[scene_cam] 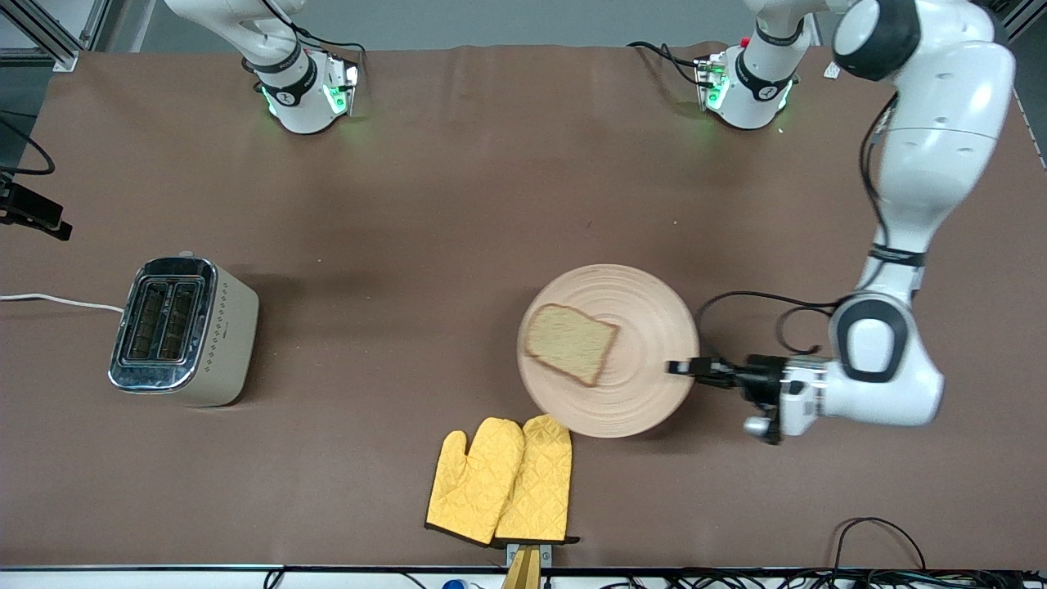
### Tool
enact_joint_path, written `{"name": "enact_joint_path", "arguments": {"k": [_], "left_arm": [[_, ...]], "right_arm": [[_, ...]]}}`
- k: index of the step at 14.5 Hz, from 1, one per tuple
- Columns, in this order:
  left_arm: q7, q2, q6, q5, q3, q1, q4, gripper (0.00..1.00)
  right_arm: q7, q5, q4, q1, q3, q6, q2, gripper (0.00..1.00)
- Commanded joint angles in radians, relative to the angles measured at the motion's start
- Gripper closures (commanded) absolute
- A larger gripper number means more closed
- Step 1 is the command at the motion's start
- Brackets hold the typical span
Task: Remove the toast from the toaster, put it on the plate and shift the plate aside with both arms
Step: 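Slide the plate with toast away from the toaster using the left gripper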
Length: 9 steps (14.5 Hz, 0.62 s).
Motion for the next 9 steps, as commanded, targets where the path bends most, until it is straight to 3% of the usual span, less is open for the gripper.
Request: {"name": "enact_joint_path", "arguments": {"k": [1,5,9], "left_arm": [[0.158,0.046,-0.117,0.051,-0.021,0.164,-0.004,1.00],[0.367,0.124,-0.199,0.114,0.089,0.255,0.034,1.00],[0.399,0.175,-0.199,0.105,0.094,0.295,0.037,1.00]], "right_arm": [[-0.012,0.017,0.007,-0.008,0.007,-0.012,-0.001,0.00],[-0.015,0.017,0.007,-0.005,0.010,-0.012,-0.001,0.00],[-0.019,0.018,0.007,-0.010,0.010,-0.020,-0.001,0.00]]}}
